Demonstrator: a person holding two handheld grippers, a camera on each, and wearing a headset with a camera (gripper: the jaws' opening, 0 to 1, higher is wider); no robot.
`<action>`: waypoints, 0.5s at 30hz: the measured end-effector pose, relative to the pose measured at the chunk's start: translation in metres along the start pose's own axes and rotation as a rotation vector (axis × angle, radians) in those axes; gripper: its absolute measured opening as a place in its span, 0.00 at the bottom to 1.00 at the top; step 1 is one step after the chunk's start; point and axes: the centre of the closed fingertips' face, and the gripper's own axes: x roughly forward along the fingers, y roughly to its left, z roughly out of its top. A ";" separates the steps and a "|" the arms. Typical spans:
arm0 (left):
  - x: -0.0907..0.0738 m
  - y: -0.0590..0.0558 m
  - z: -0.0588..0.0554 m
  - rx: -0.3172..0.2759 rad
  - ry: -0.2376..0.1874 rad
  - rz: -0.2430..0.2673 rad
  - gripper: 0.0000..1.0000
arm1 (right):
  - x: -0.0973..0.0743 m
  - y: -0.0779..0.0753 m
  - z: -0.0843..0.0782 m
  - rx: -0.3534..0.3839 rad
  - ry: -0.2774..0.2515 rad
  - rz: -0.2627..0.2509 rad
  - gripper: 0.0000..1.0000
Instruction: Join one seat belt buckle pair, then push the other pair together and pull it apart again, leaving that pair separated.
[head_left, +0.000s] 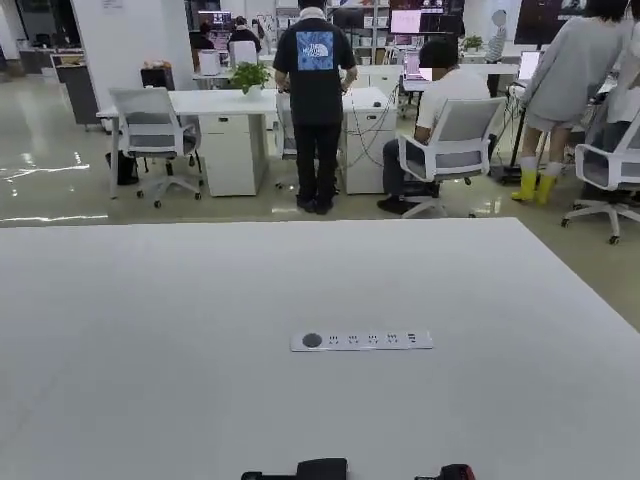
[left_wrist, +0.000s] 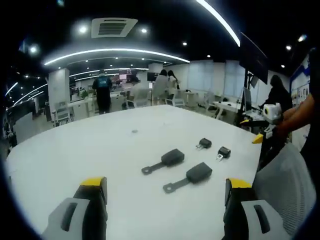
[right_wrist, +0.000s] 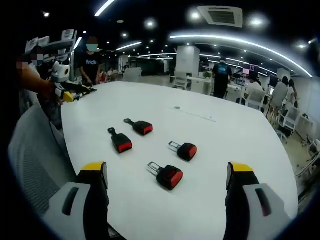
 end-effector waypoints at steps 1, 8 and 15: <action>0.000 0.000 0.000 -0.001 0.001 0.000 1.00 | 0.000 0.000 0.000 -0.001 0.000 -0.001 1.00; 0.001 0.000 0.000 -0.003 -0.001 0.001 1.00 | 0.001 -0.001 0.001 0.001 0.001 -0.001 1.00; 0.001 -0.001 0.000 -0.006 -0.003 0.001 1.00 | 0.001 0.001 0.004 0.000 -0.004 -0.002 1.00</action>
